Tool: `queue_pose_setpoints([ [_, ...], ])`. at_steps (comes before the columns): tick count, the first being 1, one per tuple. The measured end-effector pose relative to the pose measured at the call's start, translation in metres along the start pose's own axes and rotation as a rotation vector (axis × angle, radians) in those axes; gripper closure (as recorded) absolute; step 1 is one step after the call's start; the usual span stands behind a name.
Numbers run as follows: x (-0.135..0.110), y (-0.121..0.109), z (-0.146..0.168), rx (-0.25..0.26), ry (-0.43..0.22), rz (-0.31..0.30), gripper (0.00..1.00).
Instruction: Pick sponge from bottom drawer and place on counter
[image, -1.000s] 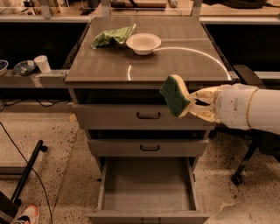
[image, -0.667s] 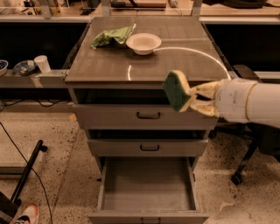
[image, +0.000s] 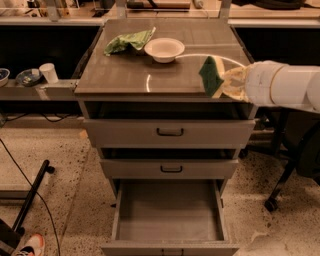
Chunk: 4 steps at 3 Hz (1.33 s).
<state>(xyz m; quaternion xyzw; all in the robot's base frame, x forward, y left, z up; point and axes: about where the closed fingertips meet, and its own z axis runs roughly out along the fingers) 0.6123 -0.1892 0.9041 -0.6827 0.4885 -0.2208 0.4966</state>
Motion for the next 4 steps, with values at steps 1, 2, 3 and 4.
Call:
queue_pose_setpoints([
  [1, 0.048, -0.032, 0.019, 0.008, 0.139, 0.017, 0.97],
  [2, 0.086, -0.041, 0.021, -0.002, 0.237, 0.070, 0.74],
  [3, 0.112, -0.029, 0.029, -0.039, 0.291, 0.117, 0.43],
  [4, 0.112, -0.029, 0.029, -0.039, 0.291, 0.117, 0.18],
])
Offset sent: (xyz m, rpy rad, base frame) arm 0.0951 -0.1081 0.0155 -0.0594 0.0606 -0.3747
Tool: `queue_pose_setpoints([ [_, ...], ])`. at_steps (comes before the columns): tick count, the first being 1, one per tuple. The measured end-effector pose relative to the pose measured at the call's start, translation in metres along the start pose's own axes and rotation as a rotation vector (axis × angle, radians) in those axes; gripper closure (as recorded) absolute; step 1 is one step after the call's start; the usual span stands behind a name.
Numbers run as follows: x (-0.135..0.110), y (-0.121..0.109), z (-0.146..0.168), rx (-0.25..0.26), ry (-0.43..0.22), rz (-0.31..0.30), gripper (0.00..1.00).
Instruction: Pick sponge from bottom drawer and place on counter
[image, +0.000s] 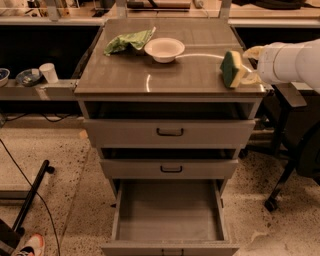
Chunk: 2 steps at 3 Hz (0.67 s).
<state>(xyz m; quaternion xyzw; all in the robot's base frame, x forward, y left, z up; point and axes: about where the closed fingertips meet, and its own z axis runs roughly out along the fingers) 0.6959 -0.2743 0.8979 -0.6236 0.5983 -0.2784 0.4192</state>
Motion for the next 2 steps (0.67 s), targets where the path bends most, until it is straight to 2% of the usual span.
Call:
queue_pose_setpoints([
  [1, 0.0000, 0.0000, 0.0000, 0.000, 0.000, 0.000, 0.00],
  [2, 0.0000, 0.0000, 0.0000, 0.000, 0.000, 0.000, 0.00],
])
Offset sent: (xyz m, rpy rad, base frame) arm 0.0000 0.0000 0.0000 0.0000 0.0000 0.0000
